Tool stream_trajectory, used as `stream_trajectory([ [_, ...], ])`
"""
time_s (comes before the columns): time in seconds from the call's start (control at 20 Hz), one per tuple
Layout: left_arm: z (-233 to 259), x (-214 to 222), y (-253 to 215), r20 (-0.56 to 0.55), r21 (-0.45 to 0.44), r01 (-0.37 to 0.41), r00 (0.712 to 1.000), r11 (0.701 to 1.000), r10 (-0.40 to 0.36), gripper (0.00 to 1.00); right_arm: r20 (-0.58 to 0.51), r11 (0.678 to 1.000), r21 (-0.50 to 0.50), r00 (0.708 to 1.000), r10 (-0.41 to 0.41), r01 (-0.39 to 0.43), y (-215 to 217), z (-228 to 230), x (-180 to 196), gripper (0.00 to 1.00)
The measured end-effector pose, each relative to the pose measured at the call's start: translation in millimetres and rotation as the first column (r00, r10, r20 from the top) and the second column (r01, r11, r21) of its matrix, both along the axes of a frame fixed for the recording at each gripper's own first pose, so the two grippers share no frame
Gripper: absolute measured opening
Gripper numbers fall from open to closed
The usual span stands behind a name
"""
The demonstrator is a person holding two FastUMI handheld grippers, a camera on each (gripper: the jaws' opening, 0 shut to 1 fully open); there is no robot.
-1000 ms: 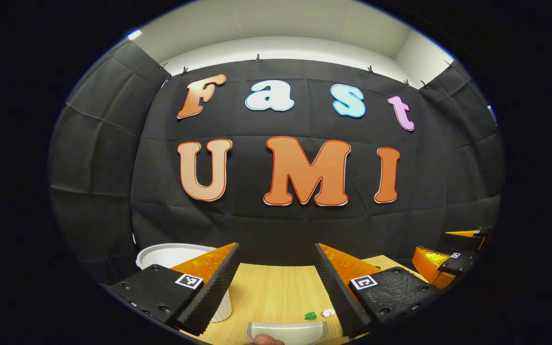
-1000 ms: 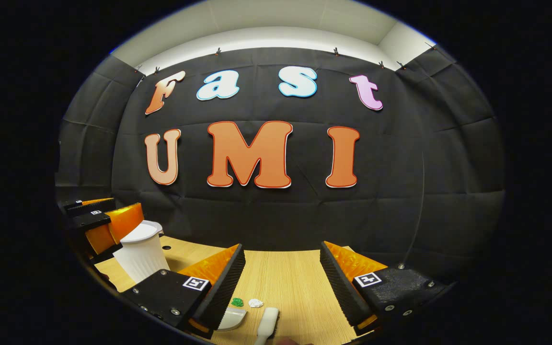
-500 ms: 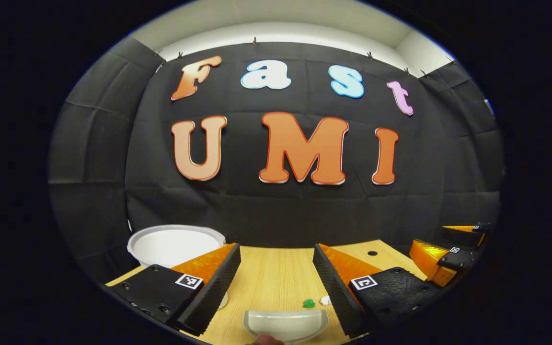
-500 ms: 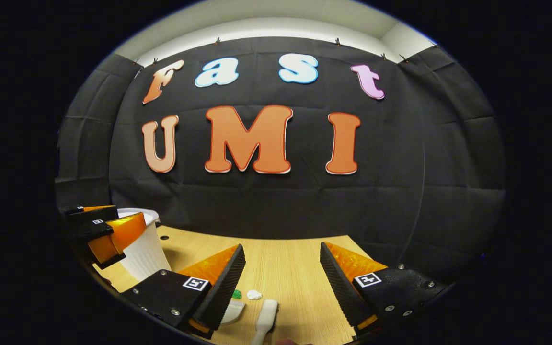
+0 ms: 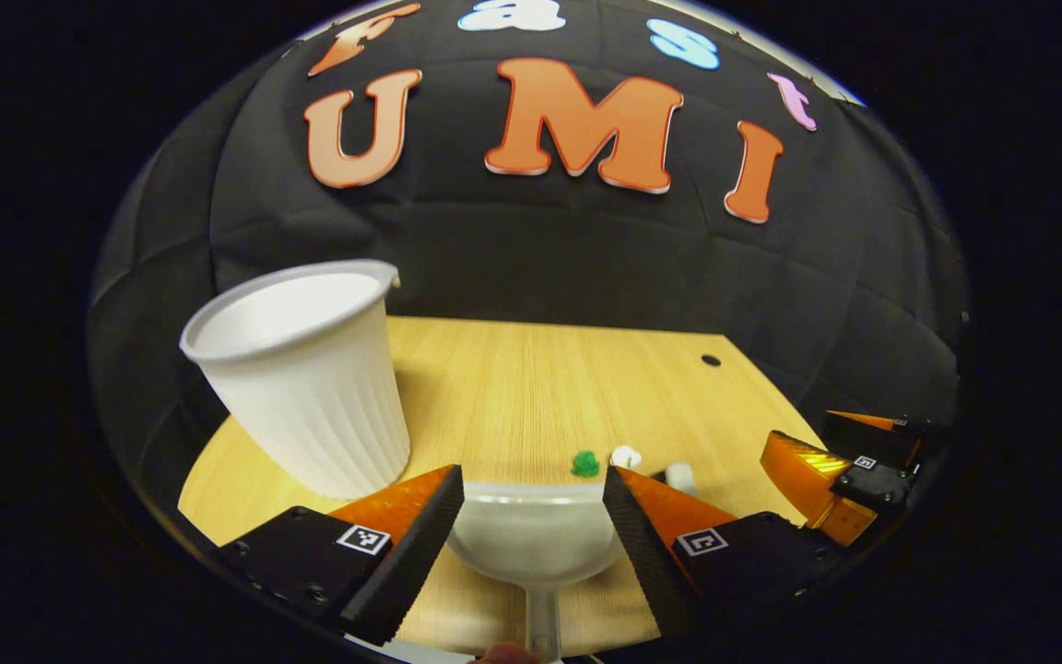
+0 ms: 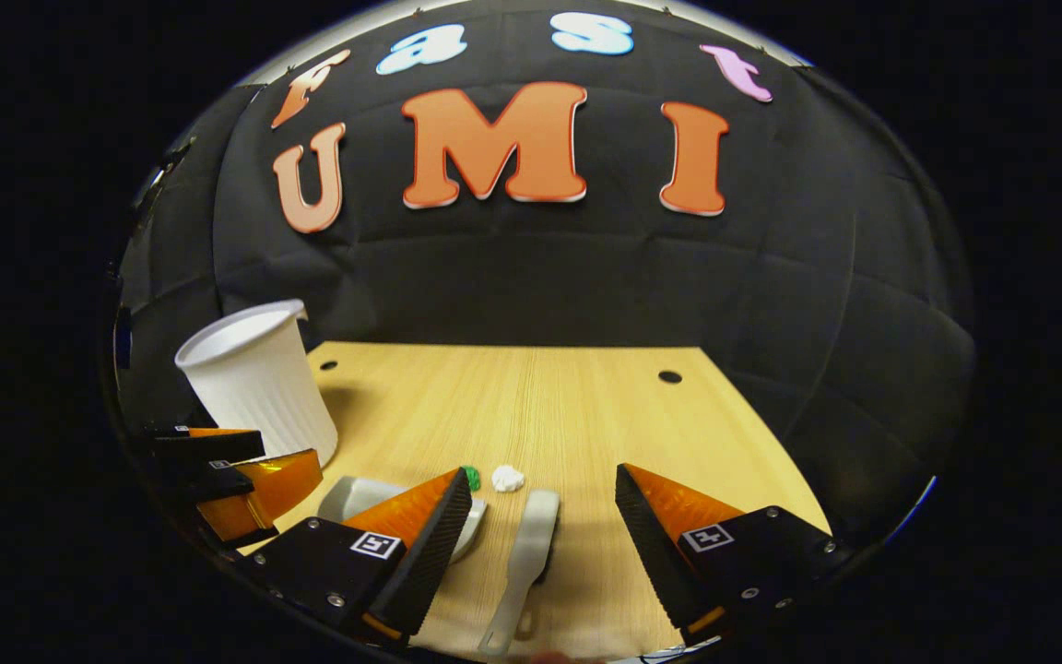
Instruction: Pick up the small broom and dustpan from the desktop, sweep the trash into the dustpan with the broom, and then empty the trash into the garbage bin.
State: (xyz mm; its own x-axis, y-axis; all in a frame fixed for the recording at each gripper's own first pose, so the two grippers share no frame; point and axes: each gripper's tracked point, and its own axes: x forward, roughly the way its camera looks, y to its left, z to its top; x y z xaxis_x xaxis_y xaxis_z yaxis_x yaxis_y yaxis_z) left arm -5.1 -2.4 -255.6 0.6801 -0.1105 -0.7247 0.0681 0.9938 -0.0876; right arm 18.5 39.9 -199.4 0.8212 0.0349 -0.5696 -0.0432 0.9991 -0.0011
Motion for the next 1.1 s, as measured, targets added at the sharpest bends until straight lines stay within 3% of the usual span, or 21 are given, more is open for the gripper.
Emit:
stream_trajectory([
  [0.1, -43.0, -22.9, -6.4, -0.171, -0.012, 0.020, 0.985, 1.000, -0.021, 0.97, -0.110, 1.000, -0.026, 0.994, 0.010, -0.012, 0.5, -34.2, -11.8, 0.95],
  [0.3, -50.9, -25.9, -10.1, -0.431, -0.051, 0.013, 0.902, 0.999, -0.034, 0.99, -0.321, 1.000, -0.014, 0.947, 0.017, -0.022, 8.7, -92.5, -36.7, 0.95],
  [0.55, -32.7, -18.1, 2.8, -0.598, -0.047, 0.053, 0.798, 0.997, -0.070, 0.98, -0.486, 0.999, -0.028, 0.874, 0.016, -0.034, 10.6, -138.1, -49.3, 0.95],
  [0.8, -29.6, -6.5, 7.5, -0.740, 0.010, 0.064, 0.671, 0.998, -0.035, 0.99, -0.581, 0.997, -0.045, 0.813, 0.026, -0.064, 9.5, -165.3, -44.8, 0.95],
  [1.0, -54.4, -2.9, 12.0, -0.776, 0.032, 0.044, 0.631, 0.999, -0.003, 0.98, -0.612, 0.994, -0.062, 0.790, 0.035, -0.092, 5.3, -173.3, -38.5, 0.93],
  [1.1, -59.8, -1.2, 12.3, -0.789, 0.037, 0.039, 0.614, 0.999, 0.005, 0.79, -0.625, 0.994, -0.063, 0.780, 0.031, -0.090, 4.7, -179.9, -35.9, 0.83],
])
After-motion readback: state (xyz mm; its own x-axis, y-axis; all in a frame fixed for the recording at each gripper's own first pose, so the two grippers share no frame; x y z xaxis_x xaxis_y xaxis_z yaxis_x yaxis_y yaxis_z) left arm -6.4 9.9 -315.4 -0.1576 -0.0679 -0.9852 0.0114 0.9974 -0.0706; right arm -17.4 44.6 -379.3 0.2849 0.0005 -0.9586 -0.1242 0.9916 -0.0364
